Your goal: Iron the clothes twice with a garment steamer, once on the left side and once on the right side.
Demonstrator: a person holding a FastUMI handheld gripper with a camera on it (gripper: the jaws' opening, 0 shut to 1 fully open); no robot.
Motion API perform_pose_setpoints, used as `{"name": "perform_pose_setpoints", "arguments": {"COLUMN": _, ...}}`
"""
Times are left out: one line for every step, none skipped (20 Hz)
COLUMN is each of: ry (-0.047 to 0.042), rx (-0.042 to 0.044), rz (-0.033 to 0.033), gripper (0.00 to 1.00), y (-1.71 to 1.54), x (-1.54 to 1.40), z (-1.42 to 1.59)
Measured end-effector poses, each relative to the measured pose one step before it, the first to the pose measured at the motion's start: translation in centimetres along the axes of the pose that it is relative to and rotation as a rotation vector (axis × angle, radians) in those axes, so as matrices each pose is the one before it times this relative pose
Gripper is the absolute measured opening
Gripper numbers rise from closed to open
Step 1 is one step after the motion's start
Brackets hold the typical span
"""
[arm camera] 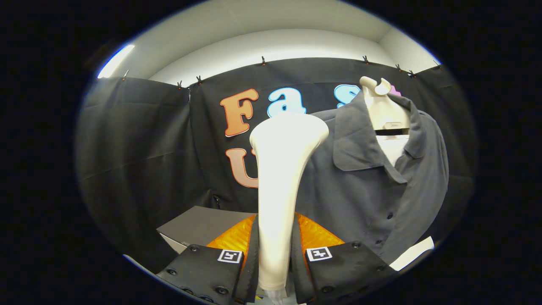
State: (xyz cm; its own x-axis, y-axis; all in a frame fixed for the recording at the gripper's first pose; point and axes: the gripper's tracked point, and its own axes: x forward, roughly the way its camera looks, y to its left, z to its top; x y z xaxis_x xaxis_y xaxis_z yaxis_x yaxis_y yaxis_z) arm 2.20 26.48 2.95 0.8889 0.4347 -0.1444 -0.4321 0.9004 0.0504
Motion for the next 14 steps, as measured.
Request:
{"name": "perform_pose_setpoints", "arguments": {"ry": -0.00491, "rx": 0.00199, "rz": -0.01191, "gripper": 0.41, "y": -0.733, "x": -0.467, "z": 0.100}}
{"name": "perform_pose_setpoints", "arguments": {"ry": -0.00656, "rx": -0.00033, "rz": -0.01422, "gripper": 0.41, "y": -0.701, "x": -0.349, "z": 0.049}}
{"name": "perform_pose_setpoints", "arguments": {"ry": -0.00534, "rx": -0.00105, "rz": -0.01504, "gripper": 0.41, "y": -0.807, "x": -0.382, "z": 0.151}}
{"name": "perform_pose_setpoints", "arguments": {"ry": -0.00603, "rx": -0.00018, "rz": -0.01171, "gripper": 0.41, "y": -0.769, "x": -0.157, "z": 0.205}}
{"name": "perform_pose_setpoints", "arguments": {"ry": -0.00412, "rx": 0.00208, "rz": -0.01269, "gripper": 0.41, "y": -0.688, "x": -0.154, "z": -0.058}}
{"name": "perform_pose_setpoints", "arguments": {"ry": -0.00147, "rx": 0.00192, "rz": -0.01306, "gripper": 0.41, "y": -0.761, "x": -0.082, "z": -0.091}}
{"name": "perform_pose_setpoints", "arguments": {"ry": -0.00017, "rx": -0.00047, "rz": -0.01085, "gripper": 0.41, "y": -0.743, "x": -0.031, "z": -0.066}}
{"name": "perform_pose_setpoints", "arguments": {"ry": -0.00079, "rx": 0.00050, "rz": -0.01257, "gripper": 0.41, "y": -0.675, "x": 0.194, "z": -0.180}}
{"name": "perform_pose_setpoints", "arguments": {"ry": 0.00229, "rx": -0.00110, "rz": -0.01191, "gripper": 0.41, "y": -0.631, "x": 0.188, "z": -0.300}}
{"name": "perform_pose_setpoints", "arguments": {"ry": 0.00511, "rx": -0.00176, "rz": -0.00851, "gripper": 0.41, "y": -0.616, "x": 0.012, "z": -0.340}}
{"name": "perform_pose_setpoints", "arguments": {"ry": 0.00764, "rx": 0.00183, "rz": -0.00609, "gripper": 0.41, "y": -0.435, "x": 0.106, "z": -0.391}}
{"name": "perform_pose_setpoints", "arguments": {"ry": 0.00862, "rx": 0.00384, "rz": -0.00388, "gripper": 0.42, "y": -0.239, "x": 0.261, "z": -0.351}}
{"name": "perform_pose_setpoints", "arguments": {"ry": 0.00562, "rx": 0.00037, "rz": 0.00043, "gripper": 0.41, "y": -0.105, "x": 0.249, "z": -0.416}}
{"name": "perform_pose_setpoints", "arguments": {"ry": 0.00633, "rx": -0.00101, "rz": 0.00256, "gripper": 0.41, "y": -0.049, "x": 0.241, "z": -0.265}}
